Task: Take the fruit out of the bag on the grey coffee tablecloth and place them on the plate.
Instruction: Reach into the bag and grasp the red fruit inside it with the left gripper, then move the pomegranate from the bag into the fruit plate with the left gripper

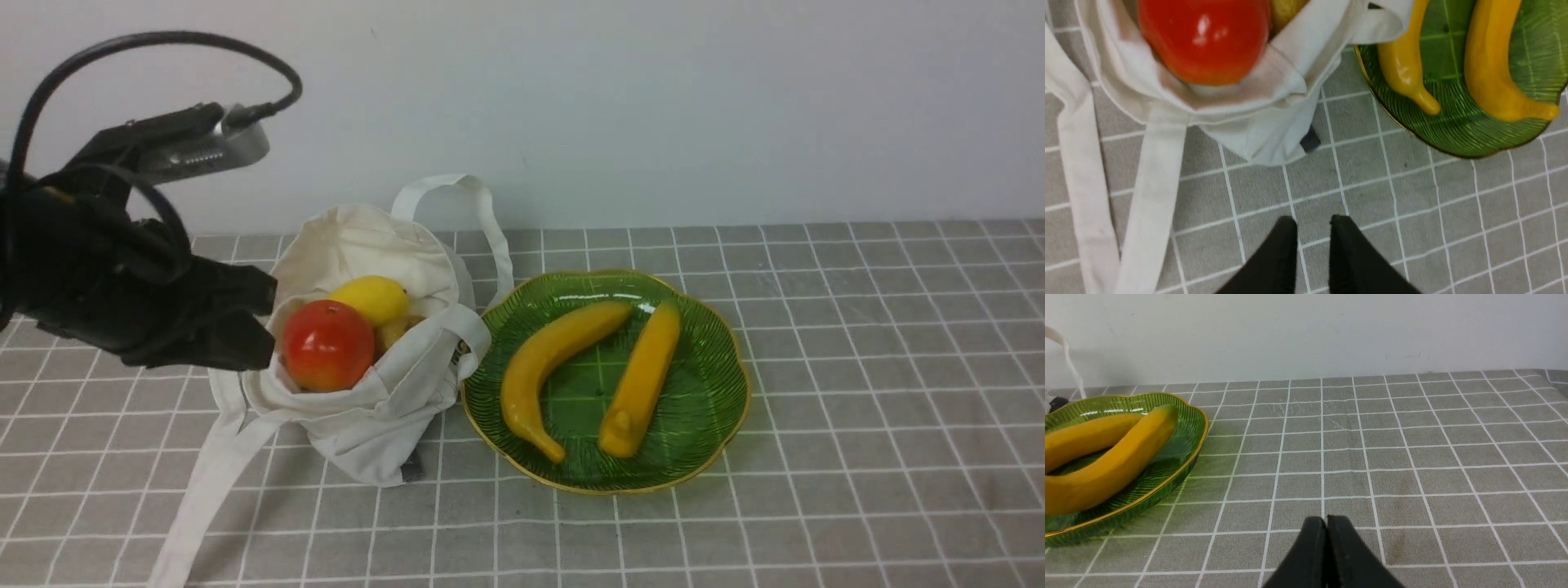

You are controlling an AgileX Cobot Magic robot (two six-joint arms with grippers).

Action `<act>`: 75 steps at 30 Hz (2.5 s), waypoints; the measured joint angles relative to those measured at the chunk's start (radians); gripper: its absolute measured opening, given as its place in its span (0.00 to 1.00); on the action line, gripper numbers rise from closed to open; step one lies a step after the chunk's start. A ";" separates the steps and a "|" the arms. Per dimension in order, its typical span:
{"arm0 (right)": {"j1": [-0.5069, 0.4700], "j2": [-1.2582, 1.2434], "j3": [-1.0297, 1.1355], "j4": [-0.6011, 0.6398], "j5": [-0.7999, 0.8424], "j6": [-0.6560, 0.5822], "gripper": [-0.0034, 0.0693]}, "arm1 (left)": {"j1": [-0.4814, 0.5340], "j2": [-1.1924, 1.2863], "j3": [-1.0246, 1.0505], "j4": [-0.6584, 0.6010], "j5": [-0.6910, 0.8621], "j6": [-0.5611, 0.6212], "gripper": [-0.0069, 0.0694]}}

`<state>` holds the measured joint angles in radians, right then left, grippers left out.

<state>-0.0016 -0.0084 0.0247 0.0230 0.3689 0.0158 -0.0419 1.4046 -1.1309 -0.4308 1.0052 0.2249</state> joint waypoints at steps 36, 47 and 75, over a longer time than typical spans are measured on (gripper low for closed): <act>0.000 0.000 0.000 0.000 0.000 0.000 0.03 | -0.112 0.593 -0.397 0.293 -0.060 -0.014 0.85; 0.000 0.000 0.000 0.000 0.000 0.000 0.03 | -0.112 0.585 -0.418 0.304 -0.005 -0.024 0.84; 0.000 0.000 0.000 0.000 0.000 0.000 0.03 | -0.418 0.689 -0.662 -0.028 -0.072 -0.020 0.84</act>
<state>-0.0016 -0.0084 0.0247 0.0230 0.3689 0.0158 -0.4595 2.0934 -1.7930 -0.4585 0.9335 0.2044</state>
